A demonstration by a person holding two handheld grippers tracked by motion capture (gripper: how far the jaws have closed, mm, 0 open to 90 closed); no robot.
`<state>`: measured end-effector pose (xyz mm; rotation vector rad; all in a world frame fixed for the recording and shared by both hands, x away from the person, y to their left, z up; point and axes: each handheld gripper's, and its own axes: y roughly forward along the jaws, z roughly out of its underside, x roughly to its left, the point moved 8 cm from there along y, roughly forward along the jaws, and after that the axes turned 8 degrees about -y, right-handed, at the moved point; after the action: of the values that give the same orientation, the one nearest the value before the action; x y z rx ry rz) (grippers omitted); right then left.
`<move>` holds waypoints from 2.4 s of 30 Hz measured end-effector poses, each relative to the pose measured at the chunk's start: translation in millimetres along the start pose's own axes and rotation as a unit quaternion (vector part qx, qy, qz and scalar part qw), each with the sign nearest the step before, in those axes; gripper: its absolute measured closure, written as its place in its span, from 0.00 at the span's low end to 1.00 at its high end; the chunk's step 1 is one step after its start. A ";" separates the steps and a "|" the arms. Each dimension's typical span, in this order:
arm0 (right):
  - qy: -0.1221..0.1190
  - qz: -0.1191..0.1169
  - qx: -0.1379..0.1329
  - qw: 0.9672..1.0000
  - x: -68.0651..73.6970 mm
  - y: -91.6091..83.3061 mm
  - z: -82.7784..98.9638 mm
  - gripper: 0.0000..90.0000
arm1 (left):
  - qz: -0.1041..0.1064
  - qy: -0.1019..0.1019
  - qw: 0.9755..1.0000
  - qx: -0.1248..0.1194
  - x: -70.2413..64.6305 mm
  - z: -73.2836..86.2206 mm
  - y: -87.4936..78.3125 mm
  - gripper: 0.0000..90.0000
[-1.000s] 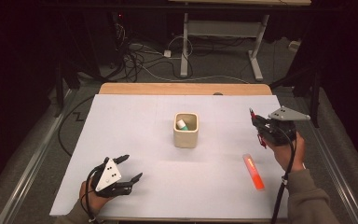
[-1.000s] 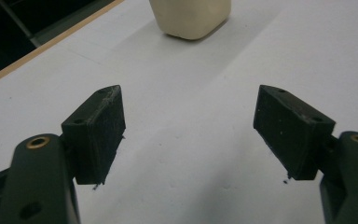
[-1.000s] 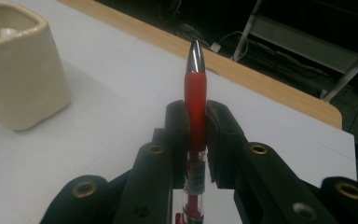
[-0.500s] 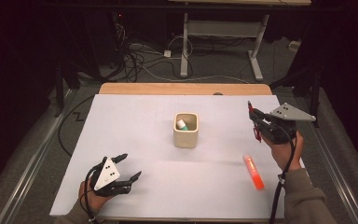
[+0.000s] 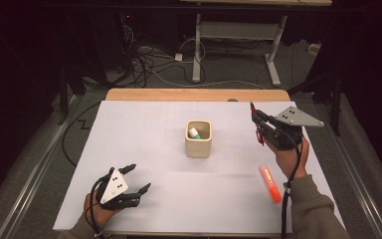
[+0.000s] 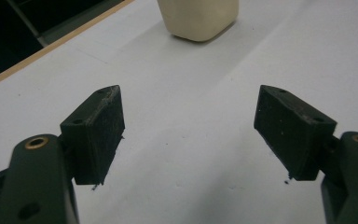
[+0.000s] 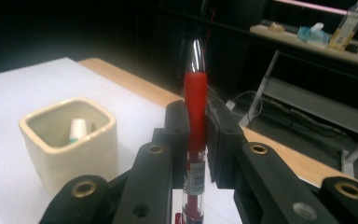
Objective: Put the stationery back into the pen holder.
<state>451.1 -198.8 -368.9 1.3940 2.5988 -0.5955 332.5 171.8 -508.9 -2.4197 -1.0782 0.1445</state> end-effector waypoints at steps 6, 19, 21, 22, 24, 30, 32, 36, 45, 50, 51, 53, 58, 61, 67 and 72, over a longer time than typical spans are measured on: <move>-0.001 -0.010 -0.013 1.000 12.9 12.6 -9.1 0.89 | 0.001 -0.003 1.000 0.000 0.9 0.4 -0.8 0.25; 0.012 -0.036 -0.052 0.998 42.4 34.9 -36.7 0.89 | 0.000 -0.005 1.000 0.000 1.1 0.7 -0.4 0.19; 0.013 -0.040 -0.056 0.998 47.2 39.6 -40.4 0.89 | 0.000 -0.008 1.000 0.000 1.5 1.0 -0.2 0.19; 0.012 -0.040 -0.057 0.997 49.4 41.6 -42.0 0.89 | 0.000 -0.007 1.000 0.001 1.4 1.3 0.0 0.19; 0.012 -0.045 -0.061 0.997 53.0 45.2 -45.6 0.89 | 0.000 -0.006 1.000 0.001 1.1 1.3 -0.2 0.19; 0.028 -0.050 -0.085 0.995 59.2 50.0 -57.9 0.89 | 0.002 -0.009 1.000 0.000 1.7 1.6 -0.8 0.19; 0.031 -0.054 -0.089 0.994 60.8 53.0 -60.5 0.89 | 0.002 -0.009 1.000 -0.001 1.4 1.5 -0.8 0.19; 0.031 -0.059 -0.090 0.994 67.5 61.4 -63.2 0.89 | 0.005 -0.008 1.000 0.000 1.1 1.6 -0.9 0.19; 0.036 -0.071 -0.094 0.992 83.5 77.3 -69.6 0.89 | 0.006 -0.008 1.000 -0.004 1.0 0.9 -2.6 0.20; 0.035 -0.076 -0.094 0.992 88.4 84.1 -71.3 0.89 | 0.006 -0.006 1.000 -0.003 0.9 1.3 -2.5 0.20; 0.036 -0.075 -0.093 0.992 89.5 85.7 -71.1 0.89 | 0.007 -0.006 1.000 -0.003 0.9 1.4 -2.5 0.20; 0.036 -0.078 -0.095 0.992 90.9 88.7 -70.4 0.89 | 0.007 -0.005 1.000 -0.004 0.8 1.3 -2.7 0.20; 0.038 -0.082 -0.092 0.992 95.5 94.4 -66.7 0.89 | 0.010 -0.005 1.000 -0.004 0.2 1.4 -2.6 0.20; 0.039 -0.083 -0.089 0.992 96.5 98.0 -62.9 0.89 | 0.010 -0.003 1.000 -0.004 -0.1 1.6 -2.5 0.20; 0.044 -0.086 -0.077 0.992 97.7 103.1 -52.8 0.89 | 0.012 -0.002 1.000 -0.002 -0.8 1.8 -1.6 0.20; 0.029 -0.089 -0.065 0.993 99.5 104.4 -45.6 0.89 | 0.015 0.000 1.000 0.000 -2.0 2.4 -0.3 0.20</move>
<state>484.1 -52.2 -386.0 1.1669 2.7717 -0.4034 330.3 171.4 -511.1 -2.4366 -1.0414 0.1558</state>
